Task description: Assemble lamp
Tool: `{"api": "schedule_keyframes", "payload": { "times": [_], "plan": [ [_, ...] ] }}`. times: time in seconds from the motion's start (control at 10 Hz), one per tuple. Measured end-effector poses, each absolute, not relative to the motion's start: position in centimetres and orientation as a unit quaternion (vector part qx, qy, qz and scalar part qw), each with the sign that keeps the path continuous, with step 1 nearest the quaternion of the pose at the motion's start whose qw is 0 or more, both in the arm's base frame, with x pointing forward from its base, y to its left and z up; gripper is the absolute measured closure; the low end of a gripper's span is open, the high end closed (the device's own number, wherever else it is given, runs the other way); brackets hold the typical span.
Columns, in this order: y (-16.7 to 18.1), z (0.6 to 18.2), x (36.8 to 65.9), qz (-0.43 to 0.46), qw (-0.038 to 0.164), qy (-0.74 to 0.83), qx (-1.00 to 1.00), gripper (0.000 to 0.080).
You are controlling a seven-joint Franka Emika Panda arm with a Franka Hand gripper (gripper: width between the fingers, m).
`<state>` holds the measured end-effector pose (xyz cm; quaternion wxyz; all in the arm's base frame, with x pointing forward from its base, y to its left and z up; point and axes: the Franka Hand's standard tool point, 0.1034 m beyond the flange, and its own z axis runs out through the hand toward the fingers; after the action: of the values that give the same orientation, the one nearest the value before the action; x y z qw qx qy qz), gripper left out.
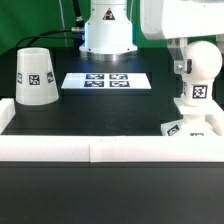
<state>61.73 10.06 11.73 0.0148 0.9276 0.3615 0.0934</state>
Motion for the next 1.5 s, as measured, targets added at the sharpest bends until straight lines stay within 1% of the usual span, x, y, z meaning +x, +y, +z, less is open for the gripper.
{"api": "schedule_keyframes", "payload": {
  "times": [0.3, 0.5, 0.6, 0.7, 0.8, 1.1, 1.5],
  "plan": [
    [9.91, 11.61, 61.64, 0.089, 0.029, 0.440, 0.893, 0.0100],
    [9.83, 11.55, 61.60, 0.089, 0.030, 0.451, 0.888, 0.0100],
    [9.82, 11.54, 61.60, 0.089, 0.030, 0.451, 0.888, 0.0192],
    [9.81, 11.54, 61.60, 0.089, 0.030, 0.451, 0.888, 0.0192],
    [9.81, 11.54, 61.60, 0.089, 0.030, 0.445, 0.891, 0.0222],
    [9.73, 11.54, 61.63, 0.091, 0.026, 0.411, 0.907, 0.0222],
    [9.76, 11.70, 62.07, 0.115, 0.013, 0.247, 0.962, 0.0222]
  ]
}}
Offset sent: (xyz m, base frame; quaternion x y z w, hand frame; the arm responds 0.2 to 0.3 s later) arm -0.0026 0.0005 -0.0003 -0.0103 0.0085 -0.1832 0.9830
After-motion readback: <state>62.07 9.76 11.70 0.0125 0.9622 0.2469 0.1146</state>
